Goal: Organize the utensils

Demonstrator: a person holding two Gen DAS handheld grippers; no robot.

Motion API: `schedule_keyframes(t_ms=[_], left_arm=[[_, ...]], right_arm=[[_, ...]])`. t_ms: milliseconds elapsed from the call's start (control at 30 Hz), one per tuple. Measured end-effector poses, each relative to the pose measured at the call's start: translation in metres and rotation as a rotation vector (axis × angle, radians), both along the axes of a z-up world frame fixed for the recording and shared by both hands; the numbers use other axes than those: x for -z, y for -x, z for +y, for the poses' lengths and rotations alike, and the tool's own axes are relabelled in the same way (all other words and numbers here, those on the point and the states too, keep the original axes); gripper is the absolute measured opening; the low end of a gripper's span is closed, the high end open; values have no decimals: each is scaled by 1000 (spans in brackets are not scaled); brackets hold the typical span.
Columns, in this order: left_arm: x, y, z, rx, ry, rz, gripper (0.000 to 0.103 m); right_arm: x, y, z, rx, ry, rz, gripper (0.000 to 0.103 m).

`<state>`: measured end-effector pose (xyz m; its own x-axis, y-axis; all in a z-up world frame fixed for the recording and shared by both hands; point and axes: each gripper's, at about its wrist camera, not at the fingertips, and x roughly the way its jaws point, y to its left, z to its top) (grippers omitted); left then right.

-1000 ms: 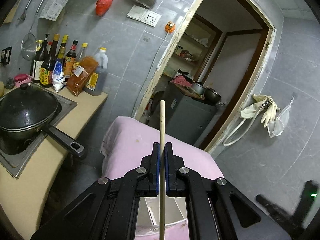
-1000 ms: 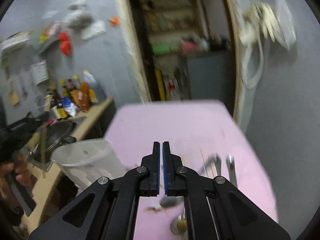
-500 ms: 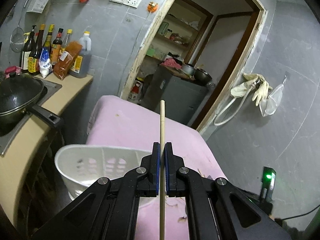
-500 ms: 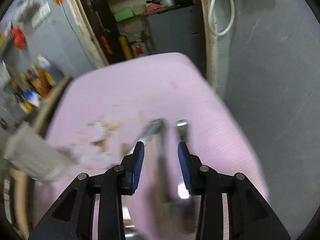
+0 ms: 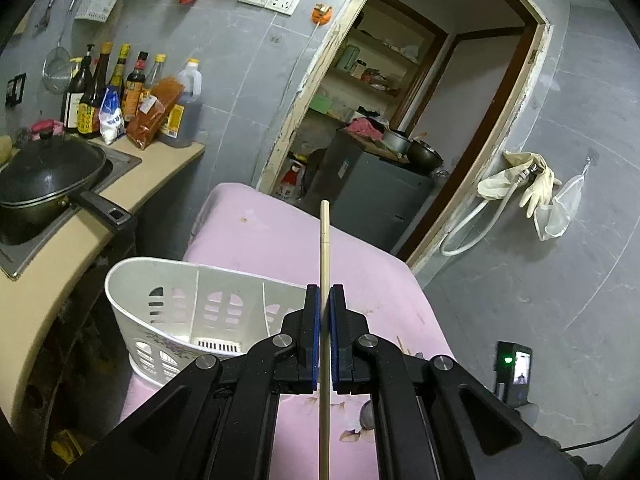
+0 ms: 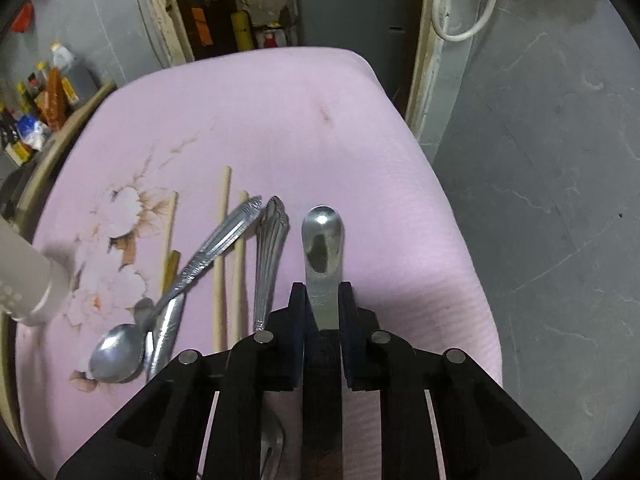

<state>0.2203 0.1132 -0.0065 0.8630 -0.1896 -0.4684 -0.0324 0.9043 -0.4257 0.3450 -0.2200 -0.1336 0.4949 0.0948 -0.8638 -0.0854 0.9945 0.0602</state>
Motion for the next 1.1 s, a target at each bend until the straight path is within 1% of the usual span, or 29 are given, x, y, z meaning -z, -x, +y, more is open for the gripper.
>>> schedule_keyframes(t_ms=[67, 133, 233, 300, 400, 433, 500, 533, 667, 767, 900, 1000, 1100], left_arm=[[-4, 2, 5, -7, -3, -12, 2], [-6, 3, 11, -19, -3, -23, 2], [-10, 1, 23, -28, 7, -39, 2], [-15, -3, 36, -40, 24, -58, 2], [-18, -8, 56, -61, 55, -82, 2], [-19, -11, 65, -75, 68, -90, 2], [-20, -15, 81, -98, 78, -101, 2], [-20, -18, 90, -112, 77, -108, 2], [-14, -30, 113, -146, 69, -134, 2], [-10, -38, 125, -169, 74, -157, 2], [-6, -47, 132, -204, 44, -197, 2], [-1, -53, 133, -232, 13, -220, 2], [5, -54, 132, -271, -11, -245, 2]], right_arm=[[-19, 15, -7, 7, -89, -80, 13], [-42, 30, -1, -15, -96, -165, 13], [-84, 52, 12, -54, -130, -309, 13], [-106, 61, 24, -73, -158, -382, 13], [-131, 61, 43, -118, -262, -462, 13], [-140, 62, 55, -146, -309, -499, 13], [-149, 57, 76, -190, -363, -545, 13], [-154, 54, 91, -220, -419, -576, 13], [-158, 41, 134, -275, -564, -621, 13], [-149, 30, 162, -291, -609, -645, 13], [-136, 22, 187, -295, -615, -657, 13], [-128, 21, 199, -303, -581, -678, 13], [-118, 18, 211, -315, -557, -677, 13]])
